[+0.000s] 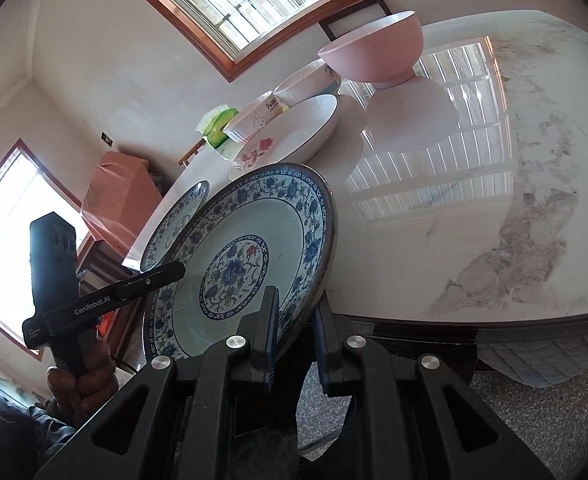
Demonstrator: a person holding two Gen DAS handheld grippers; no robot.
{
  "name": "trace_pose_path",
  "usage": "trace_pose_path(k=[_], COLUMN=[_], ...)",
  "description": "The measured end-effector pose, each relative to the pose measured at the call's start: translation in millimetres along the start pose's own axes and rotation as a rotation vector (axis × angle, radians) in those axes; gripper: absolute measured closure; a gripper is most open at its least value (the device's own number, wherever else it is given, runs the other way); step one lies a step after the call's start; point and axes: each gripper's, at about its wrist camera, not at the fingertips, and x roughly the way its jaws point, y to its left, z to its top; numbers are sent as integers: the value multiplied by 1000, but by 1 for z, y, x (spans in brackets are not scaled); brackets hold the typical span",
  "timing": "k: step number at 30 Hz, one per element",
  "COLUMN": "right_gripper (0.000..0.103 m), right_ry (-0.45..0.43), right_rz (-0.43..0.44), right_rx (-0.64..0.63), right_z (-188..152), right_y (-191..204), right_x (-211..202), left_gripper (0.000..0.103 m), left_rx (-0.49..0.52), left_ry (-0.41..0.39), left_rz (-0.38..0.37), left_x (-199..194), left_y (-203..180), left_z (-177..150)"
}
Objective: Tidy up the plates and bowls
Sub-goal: 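Carry the held plate with both grippers over the other blue-and-white plate, then lower the held plate onto the other blue-and-white plate with both grippers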
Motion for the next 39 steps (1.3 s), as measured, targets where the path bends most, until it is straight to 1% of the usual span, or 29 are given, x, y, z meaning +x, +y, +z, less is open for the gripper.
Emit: trace_pose_path(k=[8, 16, 30, 39], right_gripper=[86, 86, 85, 85], right_ry=[23, 53, 127, 155], right_rz=[26, 49, 83, 91], right_rx=[-39, -113, -241, -315], right_z=[5, 23, 54, 69], right_y=[21, 50, 108, 141], right_x=[14, 36, 101, 140], left_gripper=[72, 72, 72, 72], left_rx=[-47, -117, -222, -292], left_ry=[-25, -56, -139, -160], left_rz=[35, 66, 144, 184], left_x=[-14, -29, -51, -51], left_y=[22, 57, 131, 181], left_z=[3, 12, 36, 46])
